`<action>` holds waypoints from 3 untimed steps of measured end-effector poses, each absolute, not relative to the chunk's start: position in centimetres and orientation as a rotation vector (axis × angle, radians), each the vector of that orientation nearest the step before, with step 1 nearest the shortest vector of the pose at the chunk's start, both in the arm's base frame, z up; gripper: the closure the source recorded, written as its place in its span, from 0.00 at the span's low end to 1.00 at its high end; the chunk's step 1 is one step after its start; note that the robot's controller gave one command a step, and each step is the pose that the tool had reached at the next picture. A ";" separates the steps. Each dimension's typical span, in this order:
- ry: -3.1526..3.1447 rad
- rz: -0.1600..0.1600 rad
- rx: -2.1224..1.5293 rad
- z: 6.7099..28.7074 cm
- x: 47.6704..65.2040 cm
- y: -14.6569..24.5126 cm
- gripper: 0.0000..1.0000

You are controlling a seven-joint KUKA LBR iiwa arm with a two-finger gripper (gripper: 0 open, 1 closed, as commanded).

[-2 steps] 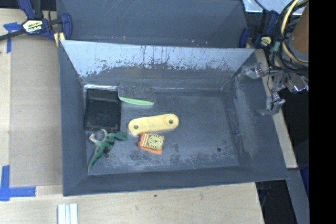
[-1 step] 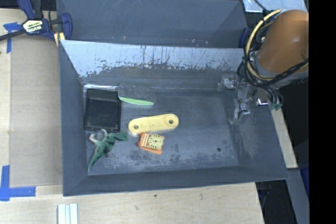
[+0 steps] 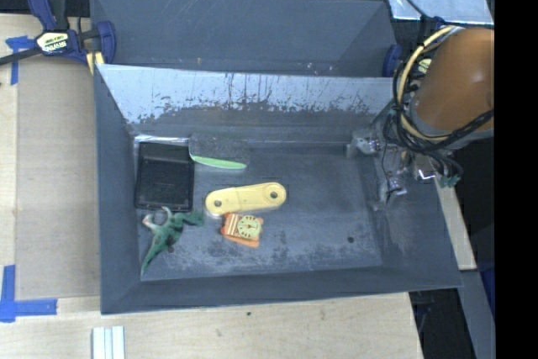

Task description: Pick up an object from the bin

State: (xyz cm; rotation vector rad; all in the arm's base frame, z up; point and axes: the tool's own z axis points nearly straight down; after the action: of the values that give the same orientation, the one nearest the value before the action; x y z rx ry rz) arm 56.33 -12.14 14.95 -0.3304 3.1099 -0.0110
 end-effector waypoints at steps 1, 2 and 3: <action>3.127 -0.002 -0.063 7.7 54.8 -10.6 0.00; 3.088 -0.017 -0.409 7.2 53.3 -9.6 0.00; 3.110 -0.006 -0.362 9.8 54.9 -9.3 0.00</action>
Offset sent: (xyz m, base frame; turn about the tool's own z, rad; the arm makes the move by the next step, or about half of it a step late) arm -0.0349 0.0284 -0.0741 -0.0645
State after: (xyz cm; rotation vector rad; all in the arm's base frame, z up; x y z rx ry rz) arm 54.87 -9.31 9.81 -0.3618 3.1099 -0.0060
